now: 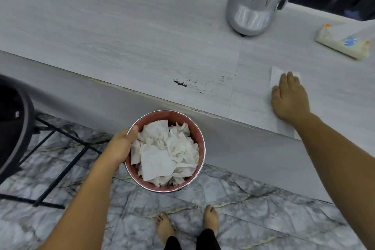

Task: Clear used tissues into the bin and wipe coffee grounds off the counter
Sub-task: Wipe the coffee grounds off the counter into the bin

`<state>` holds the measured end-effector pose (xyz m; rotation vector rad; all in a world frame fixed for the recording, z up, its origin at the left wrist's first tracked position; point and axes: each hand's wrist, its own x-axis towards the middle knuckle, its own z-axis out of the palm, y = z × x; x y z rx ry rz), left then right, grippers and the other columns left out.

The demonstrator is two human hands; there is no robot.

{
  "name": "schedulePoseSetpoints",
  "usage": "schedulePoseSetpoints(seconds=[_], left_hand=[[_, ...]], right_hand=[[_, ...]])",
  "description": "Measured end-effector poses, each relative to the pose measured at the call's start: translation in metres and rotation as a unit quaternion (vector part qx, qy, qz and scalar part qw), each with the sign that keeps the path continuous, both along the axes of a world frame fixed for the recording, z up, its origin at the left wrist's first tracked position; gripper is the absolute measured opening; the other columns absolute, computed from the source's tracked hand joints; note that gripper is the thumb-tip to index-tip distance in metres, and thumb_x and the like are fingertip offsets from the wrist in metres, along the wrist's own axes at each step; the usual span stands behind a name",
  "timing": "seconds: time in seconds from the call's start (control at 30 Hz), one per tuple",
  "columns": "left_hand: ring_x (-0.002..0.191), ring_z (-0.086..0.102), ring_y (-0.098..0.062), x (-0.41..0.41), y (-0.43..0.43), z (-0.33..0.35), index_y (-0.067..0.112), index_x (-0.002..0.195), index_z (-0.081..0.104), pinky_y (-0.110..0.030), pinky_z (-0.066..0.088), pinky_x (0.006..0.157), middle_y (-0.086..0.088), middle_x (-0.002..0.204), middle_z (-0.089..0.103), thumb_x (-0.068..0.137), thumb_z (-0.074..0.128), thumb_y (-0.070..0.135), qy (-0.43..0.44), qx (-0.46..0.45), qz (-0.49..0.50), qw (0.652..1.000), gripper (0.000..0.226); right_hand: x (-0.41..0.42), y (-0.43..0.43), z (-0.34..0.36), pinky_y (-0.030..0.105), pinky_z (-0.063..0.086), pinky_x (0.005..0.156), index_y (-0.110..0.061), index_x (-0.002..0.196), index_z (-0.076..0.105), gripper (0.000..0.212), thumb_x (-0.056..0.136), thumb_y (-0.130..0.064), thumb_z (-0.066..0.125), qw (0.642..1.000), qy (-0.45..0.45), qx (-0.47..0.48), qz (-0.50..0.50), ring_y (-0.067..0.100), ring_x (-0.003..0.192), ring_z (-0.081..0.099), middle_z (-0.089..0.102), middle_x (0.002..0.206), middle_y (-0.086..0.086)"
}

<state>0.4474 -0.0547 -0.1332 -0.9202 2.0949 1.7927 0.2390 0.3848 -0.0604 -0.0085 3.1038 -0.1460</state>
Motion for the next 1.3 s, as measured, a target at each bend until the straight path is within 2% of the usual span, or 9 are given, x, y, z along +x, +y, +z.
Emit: schedulePoseSetpoints(seconds=[0.27, 0.4, 0.53, 0.67, 0.83, 1.0, 1.13, 1.3], left_hand=[[0.097, 0.071, -0.023, 0.008, -0.008, -0.009, 0.027, 0.096, 0.076, -0.042, 0.052, 0.089, -0.001, 0.098, 0.078, 0.102, 0.047, 0.046, 0.001, -0.001, 0.02, 1.0, 0.035], [0.084, 0.069, -0.018, 0.013, -0.014, -0.014, 0.026, 0.081, 0.075, -0.037, 0.051, 0.081, 0.005, 0.081, 0.076, 0.102, 0.047, 0.042, 0.001, -0.014, 0.048, 0.999, 0.038], [0.09, 0.069, -0.022, 0.016, -0.017, -0.015, 0.028, 0.083, 0.075, -0.037, 0.051, 0.081, 0.002, 0.089, 0.077, 0.101, 0.048, 0.045, -0.001, -0.011, 0.056, 0.998, 0.037], [0.087, 0.07, -0.025, 0.016, -0.018, -0.016, 0.03, 0.075, 0.075, -0.037, 0.051, 0.079, -0.002, 0.088, 0.077, 0.1, 0.047, 0.05, -0.012, -0.012, 0.059, 0.998, 0.043], [0.09, 0.07, -0.028, 0.014, -0.018, -0.016, 0.021, 0.084, 0.074, -0.039, 0.053, 0.082, -0.007, 0.093, 0.077, 0.1, 0.045, 0.051, -0.018, -0.018, 0.058, 0.998, 0.045], [0.081, 0.066, -0.02, 0.012, -0.013, -0.013, 0.023, 0.085, 0.07, -0.03, 0.047, 0.067, -0.002, 0.086, 0.073, 0.102, 0.044, 0.046, -0.008, -0.02, 0.063, 0.998, 0.039], [0.088, 0.067, -0.023, 0.015, -0.012, -0.012, 0.026, 0.087, 0.069, -0.034, 0.048, 0.071, -0.002, 0.09, 0.073, 0.102, 0.043, 0.049, -0.017, -0.015, 0.064, 0.998, 0.038], [0.089, 0.071, -0.022, 0.018, -0.004, -0.007, 0.026, 0.091, 0.073, -0.033, 0.051, 0.071, -0.002, 0.093, 0.076, 0.102, 0.043, 0.047, -0.011, -0.003, 0.079, 0.997, 0.039]], right_hand=[[-0.003, -0.097, -0.002, 0.05, 0.019, 0.12, -0.003, 0.152, 0.019, 0.066, 0.098, -0.041, 0.015, 0.995, -0.011, -0.005, 0.104, 0.036, 0.149, 0.016, 0.016, 0.163, 0.019], [0.001, -0.144, -0.002, 0.046, 0.013, 0.122, -0.006, 0.154, 0.016, 0.062, 0.101, -0.038, 0.019, 0.986, -0.007, -0.016, 0.164, 0.033, 0.151, 0.011, 0.012, 0.164, 0.015], [0.005, -0.186, -0.003, 0.043, 0.01, 0.123, -0.009, 0.155, 0.015, 0.06, 0.102, -0.037, 0.02, 0.975, -0.009, -0.023, 0.222, 0.028, 0.152, 0.009, 0.01, 0.165, 0.01], [0.008, -0.218, -0.003, 0.041, 0.01, 0.123, -0.011, 0.155, 0.016, 0.059, 0.102, -0.037, 0.02, 0.96, -0.011, -0.021, 0.278, 0.026, 0.152, 0.009, 0.01, 0.166, 0.008], [0.003, -0.243, -0.005, 0.041, 0.013, 0.123, -0.014, 0.155, 0.021, 0.058, 0.102, -0.036, 0.021, 0.929, -0.015, -0.029, 0.369, 0.023, 0.152, 0.014, 0.015, 0.165, 0.005], [0.019, -0.238, -0.003, 0.043, 0.02, 0.121, -0.01, 0.152, 0.031, 0.056, 0.1, -0.029, 0.026, 0.89, -0.022, -0.049, 0.453, 0.026, 0.15, 0.022, 0.027, 0.161, 0.01], [0.059, -0.24, -0.003, 0.039, 0.02, 0.122, -0.007, 0.148, 0.04, 0.056, 0.097, -0.028, 0.029, 0.868, -0.025, -0.071, 0.49, 0.026, 0.148, 0.028, 0.033, 0.158, 0.013], [0.101, -0.23, -0.016, 0.039, 0.018, 0.119, -0.006, 0.143, 0.048, 0.058, 0.095, -0.033, 0.031, 0.826, -0.058, -0.022, 0.56, 0.028, 0.141, 0.04, 0.043, 0.152, 0.015]])
